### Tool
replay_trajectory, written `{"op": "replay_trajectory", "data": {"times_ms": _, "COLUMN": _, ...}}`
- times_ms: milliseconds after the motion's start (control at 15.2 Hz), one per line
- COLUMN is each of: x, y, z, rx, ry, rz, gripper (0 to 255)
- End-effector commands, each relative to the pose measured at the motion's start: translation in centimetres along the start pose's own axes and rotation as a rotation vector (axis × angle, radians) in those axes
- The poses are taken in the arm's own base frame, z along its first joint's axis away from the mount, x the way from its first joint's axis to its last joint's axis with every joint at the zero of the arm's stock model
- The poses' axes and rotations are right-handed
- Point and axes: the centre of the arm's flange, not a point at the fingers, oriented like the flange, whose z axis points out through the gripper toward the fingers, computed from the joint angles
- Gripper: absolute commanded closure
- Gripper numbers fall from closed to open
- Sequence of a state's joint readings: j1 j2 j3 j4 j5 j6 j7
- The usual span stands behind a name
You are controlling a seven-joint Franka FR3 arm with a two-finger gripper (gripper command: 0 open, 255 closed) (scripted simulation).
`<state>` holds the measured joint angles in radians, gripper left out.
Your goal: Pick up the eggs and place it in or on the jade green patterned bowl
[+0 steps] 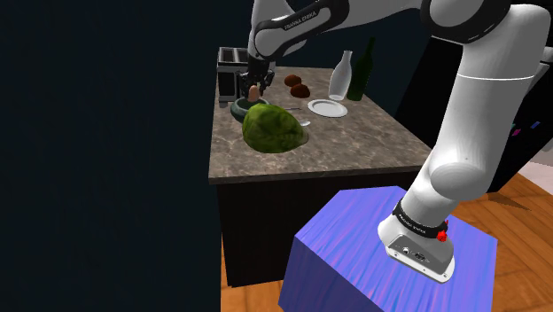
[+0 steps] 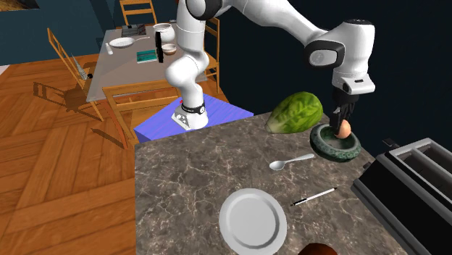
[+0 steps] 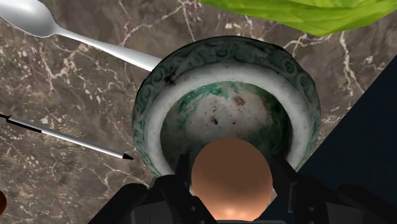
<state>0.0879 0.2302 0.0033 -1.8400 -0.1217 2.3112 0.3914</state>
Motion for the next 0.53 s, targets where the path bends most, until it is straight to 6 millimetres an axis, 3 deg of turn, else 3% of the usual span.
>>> {"op": "replay_trajectory", "data": {"times_ms": 0, "x": 0.0, "y": 0.0, "z": 0.0, "rx": 0.0, "ry": 0.0, "rz": 0.0, "gripper": 0}}
{"op": "replay_trajectory", "data": {"times_ms": 330, "x": 0.0, "y": 0.0, "z": 0.0, "rx": 0.0, "ry": 0.0, "rz": 0.0, "gripper": 0}}
{"op": "replay_trajectory", "data": {"times_ms": 462, "x": 0.0, "y": 0.0, "z": -2.7, "rx": 0.0, "ry": 0.0, "rz": 0.0, "gripper": 0}}
